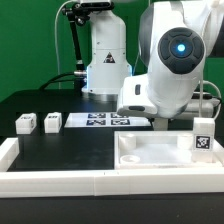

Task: Assemble square table

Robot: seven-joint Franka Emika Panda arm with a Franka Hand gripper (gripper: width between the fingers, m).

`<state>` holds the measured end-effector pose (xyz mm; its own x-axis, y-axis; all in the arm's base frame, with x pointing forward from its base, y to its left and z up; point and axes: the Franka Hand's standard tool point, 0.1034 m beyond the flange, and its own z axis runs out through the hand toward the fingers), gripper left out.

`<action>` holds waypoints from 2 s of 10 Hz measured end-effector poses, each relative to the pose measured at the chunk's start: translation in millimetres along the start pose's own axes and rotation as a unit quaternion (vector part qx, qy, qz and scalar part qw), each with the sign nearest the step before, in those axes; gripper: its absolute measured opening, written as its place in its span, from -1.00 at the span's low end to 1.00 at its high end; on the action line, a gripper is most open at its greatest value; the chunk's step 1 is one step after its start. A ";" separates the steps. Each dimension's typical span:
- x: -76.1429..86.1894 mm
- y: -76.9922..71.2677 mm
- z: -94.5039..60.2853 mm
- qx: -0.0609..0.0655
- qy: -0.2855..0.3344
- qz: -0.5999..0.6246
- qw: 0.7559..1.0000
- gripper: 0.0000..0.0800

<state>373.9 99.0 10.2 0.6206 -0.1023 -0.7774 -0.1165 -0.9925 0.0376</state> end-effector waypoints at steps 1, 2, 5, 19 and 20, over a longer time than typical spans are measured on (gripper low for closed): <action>0.1 0.4 -0.1 0.000 0.000 0.000 1.000 -0.28; 0.2 0.8 -0.2 0.001 0.000 0.001 1.000 -0.28; 0.3 2.6 -1.1 0.003 0.000 0.002 1.000 -0.28; -15.8 37.9 -115.9 0.048 0.212 -0.004 0.976 -0.27; -14.4 41.2 -131.1 0.054 0.250 -0.003 0.967 -0.27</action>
Offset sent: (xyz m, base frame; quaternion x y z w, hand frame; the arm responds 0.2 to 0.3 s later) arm 0.0000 0.0000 0.0000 0.0000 0.0000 0.0000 1.0000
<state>461.8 50.8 105.3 0.9161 -0.1423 -0.3749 -0.1746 -0.9832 -0.0535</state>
